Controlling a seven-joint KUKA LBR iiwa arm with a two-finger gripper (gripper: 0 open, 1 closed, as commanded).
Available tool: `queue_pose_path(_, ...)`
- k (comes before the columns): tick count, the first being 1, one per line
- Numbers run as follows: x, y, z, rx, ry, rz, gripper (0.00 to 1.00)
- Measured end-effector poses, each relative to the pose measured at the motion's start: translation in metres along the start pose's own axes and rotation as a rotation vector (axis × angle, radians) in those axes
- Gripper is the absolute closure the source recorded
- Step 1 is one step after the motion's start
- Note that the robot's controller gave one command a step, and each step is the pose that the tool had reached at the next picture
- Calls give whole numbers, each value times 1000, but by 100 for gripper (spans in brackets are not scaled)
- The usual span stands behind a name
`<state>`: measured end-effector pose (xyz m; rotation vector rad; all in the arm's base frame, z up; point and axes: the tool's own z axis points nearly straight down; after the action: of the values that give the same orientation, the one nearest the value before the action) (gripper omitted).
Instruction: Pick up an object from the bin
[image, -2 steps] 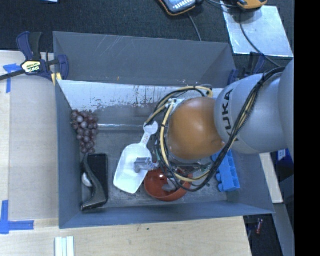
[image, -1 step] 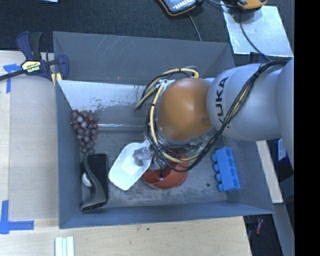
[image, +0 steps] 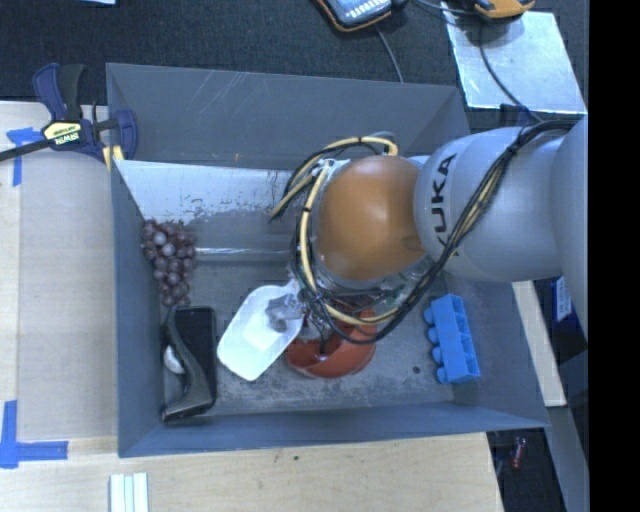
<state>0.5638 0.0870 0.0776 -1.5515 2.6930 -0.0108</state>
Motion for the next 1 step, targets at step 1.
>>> queue_pose_path(1, 3, 4, 0, 7, -5, 10, 100)
